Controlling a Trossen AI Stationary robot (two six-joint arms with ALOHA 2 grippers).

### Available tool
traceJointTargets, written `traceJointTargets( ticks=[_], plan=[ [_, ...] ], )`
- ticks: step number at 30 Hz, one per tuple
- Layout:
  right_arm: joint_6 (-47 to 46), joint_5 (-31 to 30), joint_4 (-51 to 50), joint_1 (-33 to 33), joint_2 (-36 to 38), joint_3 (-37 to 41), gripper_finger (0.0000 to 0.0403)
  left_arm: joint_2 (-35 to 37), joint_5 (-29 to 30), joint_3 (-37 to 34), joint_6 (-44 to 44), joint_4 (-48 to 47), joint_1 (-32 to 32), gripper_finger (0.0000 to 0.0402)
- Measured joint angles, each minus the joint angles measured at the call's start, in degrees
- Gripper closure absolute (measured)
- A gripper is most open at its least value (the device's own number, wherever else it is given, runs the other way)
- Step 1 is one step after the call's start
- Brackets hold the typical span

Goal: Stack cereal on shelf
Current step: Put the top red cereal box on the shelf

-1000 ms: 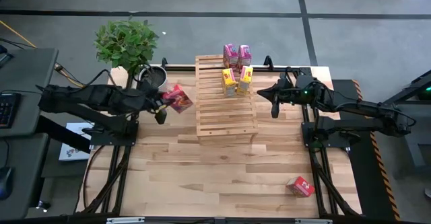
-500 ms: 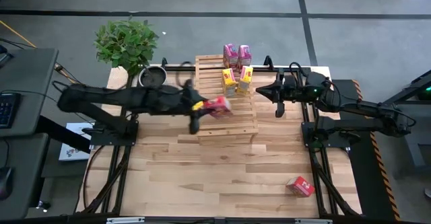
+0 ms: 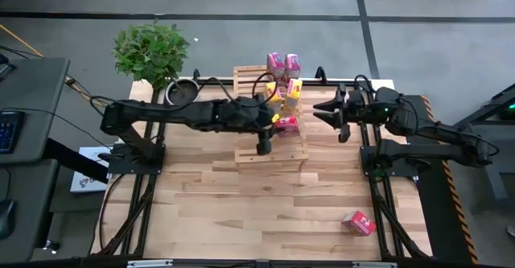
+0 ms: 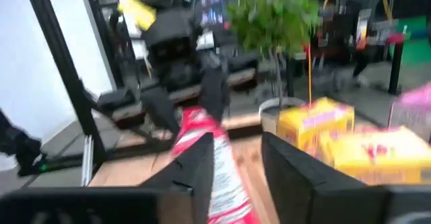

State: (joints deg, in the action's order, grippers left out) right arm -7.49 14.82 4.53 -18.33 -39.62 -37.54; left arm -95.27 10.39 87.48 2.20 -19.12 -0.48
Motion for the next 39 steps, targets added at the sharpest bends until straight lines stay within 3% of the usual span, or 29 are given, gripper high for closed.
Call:
traceJointTargets(
  ticks=[6,14,19,25,39],
  plan=[
    [-0.9,-0.4,-8.9,1.3,-0.3,0.0,0.0219,-2.1,-1.6,0.3,-0.3,1.8,-1.7,0.0277],
    [9.3,-2.9,-9.8,6.8,-5.4,0.0,0.0157,-2.0,-4.1,0.2,-3.0,1.4,-2.2,0.0275],
    [12.4,-6.1,-9.1,9.7,-7.5,0.0,0.0151,-2.0,-4.1,0.2,-3.0,1.4,-2.2,0.0275],
    [15.4,-16.1,-6.9,11.6,-9.6,0.0,0.0151,-2.0,-4.9,0.2,-3.1,1.9,-2.2,0.0275],
    [15.6,-6.6,-3.3,11.6,-14.3,0.0,0.0151,-2.0,-8.9,0.2,-3.6,2.7,-2.2,0.0274]
  ],
)
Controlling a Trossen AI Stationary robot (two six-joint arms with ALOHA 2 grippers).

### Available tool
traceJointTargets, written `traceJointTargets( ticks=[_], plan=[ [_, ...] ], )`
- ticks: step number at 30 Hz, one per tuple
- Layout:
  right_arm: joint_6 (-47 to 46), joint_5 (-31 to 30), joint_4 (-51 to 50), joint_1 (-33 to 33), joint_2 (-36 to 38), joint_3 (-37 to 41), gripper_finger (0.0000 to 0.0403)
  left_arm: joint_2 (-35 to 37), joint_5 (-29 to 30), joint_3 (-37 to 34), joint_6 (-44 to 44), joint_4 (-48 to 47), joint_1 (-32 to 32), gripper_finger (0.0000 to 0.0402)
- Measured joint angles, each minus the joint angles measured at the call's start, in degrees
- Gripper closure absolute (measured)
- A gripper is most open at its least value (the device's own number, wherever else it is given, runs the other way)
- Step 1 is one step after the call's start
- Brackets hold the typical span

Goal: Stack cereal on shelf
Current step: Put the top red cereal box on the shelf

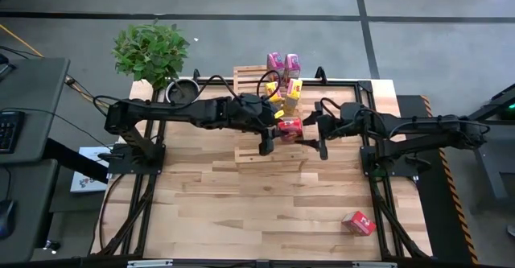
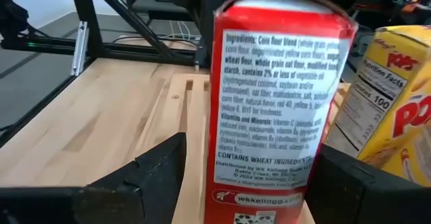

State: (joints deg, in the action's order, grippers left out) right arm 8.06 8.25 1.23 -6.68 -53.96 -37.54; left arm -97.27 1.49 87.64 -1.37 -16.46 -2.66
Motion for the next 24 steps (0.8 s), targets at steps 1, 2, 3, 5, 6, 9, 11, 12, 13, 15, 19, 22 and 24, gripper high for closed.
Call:
traceJointTargets(
  ticks=[1,2,3,5,6,9,11,12,13,15,19,22,24],
  plan=[
    [0.0,0.0,-0.1,0.0,-0.1,0.0,0.0151,0.0,0.0,0.0,0.0,-0.1,0.0,0.0274],
    [0.0,0.1,-0.1,0.0,-0.1,0.0,0.0152,0.0,0.0,0.0,0.0,0.0,0.0,0.0274],
    [0.0,0.2,-0.1,0.0,0.0,0.0,0.0154,0.0,0.0,0.0,0.1,0.0,0.0,0.0274],
    [0.1,0.2,-0.1,0.0,0.0,0.0,0.0164,0.0,0.2,0.0,0.9,0.1,0.0,0.0274],
    [0.2,0.1,-0.1,0.0,0.0,0.0,0.0171,0.0,0.2,0.0,1.5,0.0,0.0,0.0274],
    [0.2,0.1,-0.1,0.0,0.0,0.0,0.0202,0.0,0.2,0.0,2.1,0.0,0.0,0.0274],
    [0.1,-0.3,-0.1,-0.1,0.0,0.0,0.0226,0.0,0.2,0.0,2.7,0.0,-0.2,0.0274],
    [0.2,-0.6,-0.1,0.0,0.0,0.0,0.0238,0.0,0.2,0.0,2.7,0.0,-0.2,0.0271],
    [0.2,-0.9,-0.2,0.0,0.0,0.0,0.0249,0.0,0.3,0.0,2.7,0.0,-0.2,0.0267],
    [1.0,-1.3,-0.4,0.0,0.0,0.0,0.0266,0.4,0.5,0.0,2.8,-0.3,-0.3,0.0254],
    [1.4,-1.6,-1.9,0.0,0.3,0.0,0.0279,2.1,0.7,-0.1,2.7,-1.0,-0.3,0.0219],
    [1.6,-3.5,-4.3,-0.1,1.8,0.0,0.0280,4.5,0.7,0.0,2.5,-2.0,-0.3,0.0196],
    [2.2,-5.2,-5.6,-0.1,3.5,0.0,0.0281,6.5,0.6,0.0,2.5,-3.9,-0.3,0.0186]
  ],
)
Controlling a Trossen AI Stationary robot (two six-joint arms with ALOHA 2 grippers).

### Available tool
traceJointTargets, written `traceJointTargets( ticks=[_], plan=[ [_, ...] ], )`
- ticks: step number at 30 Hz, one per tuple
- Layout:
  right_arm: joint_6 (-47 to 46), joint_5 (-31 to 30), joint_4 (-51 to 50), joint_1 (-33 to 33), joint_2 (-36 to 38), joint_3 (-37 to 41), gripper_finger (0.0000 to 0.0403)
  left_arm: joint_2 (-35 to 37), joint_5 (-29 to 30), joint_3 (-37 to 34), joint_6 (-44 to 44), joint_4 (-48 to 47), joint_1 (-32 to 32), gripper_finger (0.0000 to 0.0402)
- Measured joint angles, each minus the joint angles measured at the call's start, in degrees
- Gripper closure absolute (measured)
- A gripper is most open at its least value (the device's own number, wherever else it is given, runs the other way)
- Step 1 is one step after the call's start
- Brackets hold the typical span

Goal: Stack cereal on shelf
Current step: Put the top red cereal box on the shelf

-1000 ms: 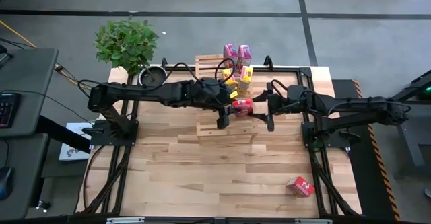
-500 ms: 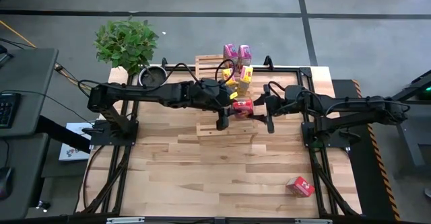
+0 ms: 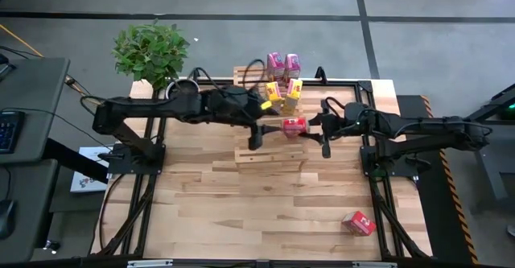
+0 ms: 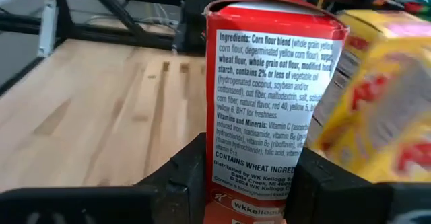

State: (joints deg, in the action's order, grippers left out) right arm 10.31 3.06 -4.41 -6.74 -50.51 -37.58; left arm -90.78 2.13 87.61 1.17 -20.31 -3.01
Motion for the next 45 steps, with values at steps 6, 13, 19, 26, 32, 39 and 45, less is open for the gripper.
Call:
traceJointTargets(
  ticks=[6,13,19,26,32,39,45],
  plan=[
    [-6.2,-5.2,0.0,1.1,5.0,0.0,0.0281,8.5,-0.4,-1.7,0.0,-1.7,0.9,0.0184],
    [-10.6,-32.0,1.0,12.7,1.1,0.0,0.0282,19.5,0.0,-19.5,0.7,19.9,3.8,0.0186],
    [-21.7,-54.2,6.1,21.4,-4.5,0.0,0.0283,26.1,3.8,-33.9,-1.1,34.1,5.3,0.0187],
    [-30.7,-66.6,9.4,24.8,-11.8,0.0,0.0283,29.1,11.8,-43.3,-1.5,43.7,8.3,0.0187],
    [-33.5,-70.6,14.7,24.9,-18.2,0.0,0.0283,28.7,16.9,-45.2,-1.5,45.2,10.8,0.0187],
    [-34.2,-72.4,19.0,25.2,-20.3,0.0,0.0283,28.1,17.9,-46.6,-1.5,47.4,13.2,0.0187],
    [-34.3,-69.5,18.4,25.2,-20.5,0.0,0.0269,28.1,18.0,-46.6,-1.0,47.5,13.7,0.0187]
  ],
)
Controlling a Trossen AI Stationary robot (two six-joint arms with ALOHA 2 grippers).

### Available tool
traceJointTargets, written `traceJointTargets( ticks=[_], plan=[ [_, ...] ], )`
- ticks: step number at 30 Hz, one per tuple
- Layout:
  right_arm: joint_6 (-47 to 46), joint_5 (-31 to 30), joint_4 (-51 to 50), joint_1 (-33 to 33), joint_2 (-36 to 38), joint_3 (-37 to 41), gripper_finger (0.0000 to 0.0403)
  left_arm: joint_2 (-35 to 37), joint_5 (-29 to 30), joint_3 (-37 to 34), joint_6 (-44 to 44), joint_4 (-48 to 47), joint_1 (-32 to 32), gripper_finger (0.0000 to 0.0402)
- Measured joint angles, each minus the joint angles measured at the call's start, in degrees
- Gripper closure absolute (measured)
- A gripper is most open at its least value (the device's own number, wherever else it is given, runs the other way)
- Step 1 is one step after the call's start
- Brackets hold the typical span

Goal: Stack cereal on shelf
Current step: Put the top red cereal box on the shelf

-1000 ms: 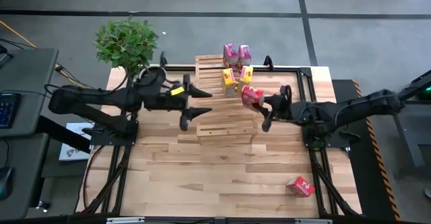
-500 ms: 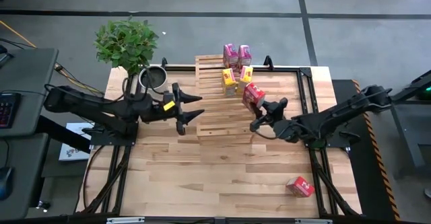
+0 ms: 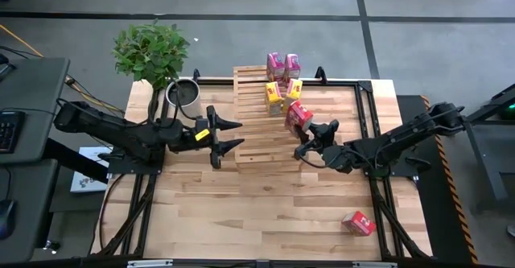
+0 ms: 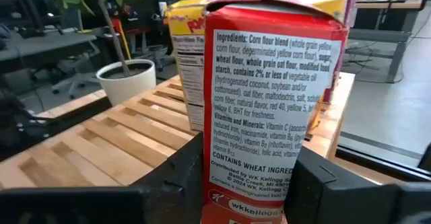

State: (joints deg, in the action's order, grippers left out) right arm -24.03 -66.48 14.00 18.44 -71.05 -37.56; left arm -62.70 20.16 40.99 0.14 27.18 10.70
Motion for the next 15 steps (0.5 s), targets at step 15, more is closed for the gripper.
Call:
traceJointTargets(
  ticks=[15],
  plan=[
    [3.6,2.7,0.0,0.0,0.0,0.0,0.0208,0.0,0.0,0.0,0.1,-0.3,0.0,0.0187]
  ],
)
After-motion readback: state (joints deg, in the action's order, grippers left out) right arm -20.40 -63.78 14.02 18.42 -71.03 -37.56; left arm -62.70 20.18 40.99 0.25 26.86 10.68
